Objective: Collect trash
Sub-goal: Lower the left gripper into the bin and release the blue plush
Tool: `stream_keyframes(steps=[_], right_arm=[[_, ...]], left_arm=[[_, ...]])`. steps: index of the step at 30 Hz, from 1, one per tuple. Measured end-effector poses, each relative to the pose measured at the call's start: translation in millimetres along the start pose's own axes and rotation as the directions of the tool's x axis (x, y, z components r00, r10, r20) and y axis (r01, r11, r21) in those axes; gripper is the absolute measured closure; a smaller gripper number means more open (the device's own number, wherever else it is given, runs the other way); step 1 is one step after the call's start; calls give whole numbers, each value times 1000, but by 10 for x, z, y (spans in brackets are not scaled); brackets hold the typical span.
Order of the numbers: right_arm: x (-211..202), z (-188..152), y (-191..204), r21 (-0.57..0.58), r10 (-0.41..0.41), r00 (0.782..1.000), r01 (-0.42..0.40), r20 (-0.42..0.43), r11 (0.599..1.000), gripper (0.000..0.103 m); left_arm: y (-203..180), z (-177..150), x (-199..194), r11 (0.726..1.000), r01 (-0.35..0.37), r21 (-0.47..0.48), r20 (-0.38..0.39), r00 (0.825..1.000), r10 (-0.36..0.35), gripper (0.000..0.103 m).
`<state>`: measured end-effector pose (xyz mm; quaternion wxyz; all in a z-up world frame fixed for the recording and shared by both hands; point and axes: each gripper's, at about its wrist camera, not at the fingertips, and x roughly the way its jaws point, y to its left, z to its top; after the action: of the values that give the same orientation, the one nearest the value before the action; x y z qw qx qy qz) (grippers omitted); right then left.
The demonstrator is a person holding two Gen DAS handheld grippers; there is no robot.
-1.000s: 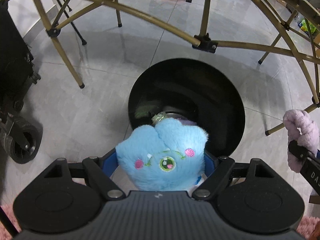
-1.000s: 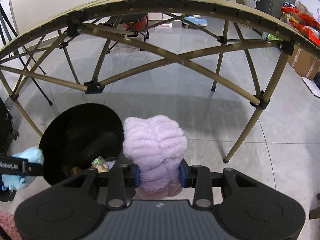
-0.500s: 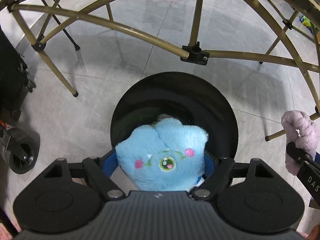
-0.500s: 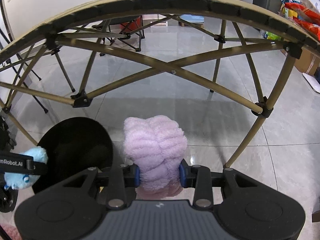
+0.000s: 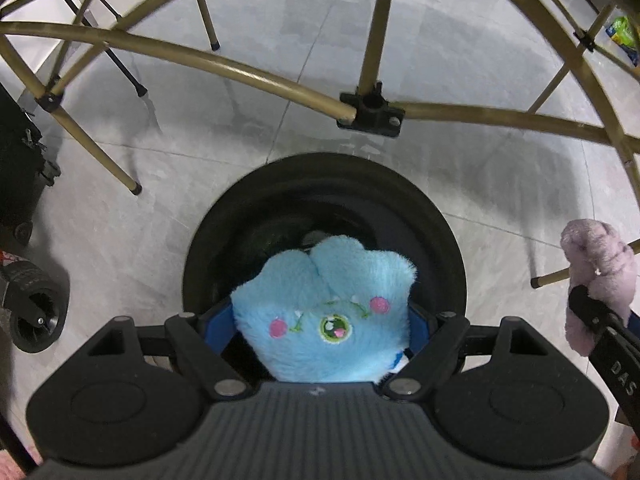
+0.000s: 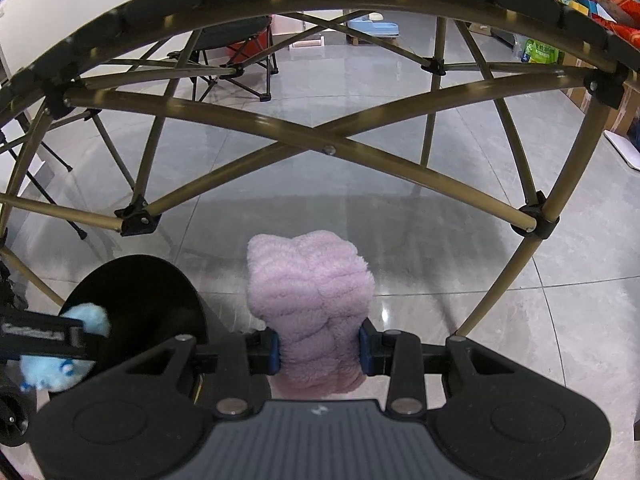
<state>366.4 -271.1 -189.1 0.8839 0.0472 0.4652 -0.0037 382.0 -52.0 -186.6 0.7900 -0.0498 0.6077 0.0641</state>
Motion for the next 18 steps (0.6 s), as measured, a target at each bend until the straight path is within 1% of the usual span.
stream_keyframes(steps=[6,13,18], right_arm=[[74,-72,-84,14,-6,1000,6,-26,1000,69],[132,-143,-204,38,-9,999,11,-49,999,69],[129,-162,-190,28,-6,999,7,-51,1000,69]], left_arm=[[-71,-1,180,1000,-10,12,-40,999,11,21],[-12,-37,442,999,-37,-7,-100,994,36,21],[-12,-44,473,999,-41,2,-106,994,41,20]])
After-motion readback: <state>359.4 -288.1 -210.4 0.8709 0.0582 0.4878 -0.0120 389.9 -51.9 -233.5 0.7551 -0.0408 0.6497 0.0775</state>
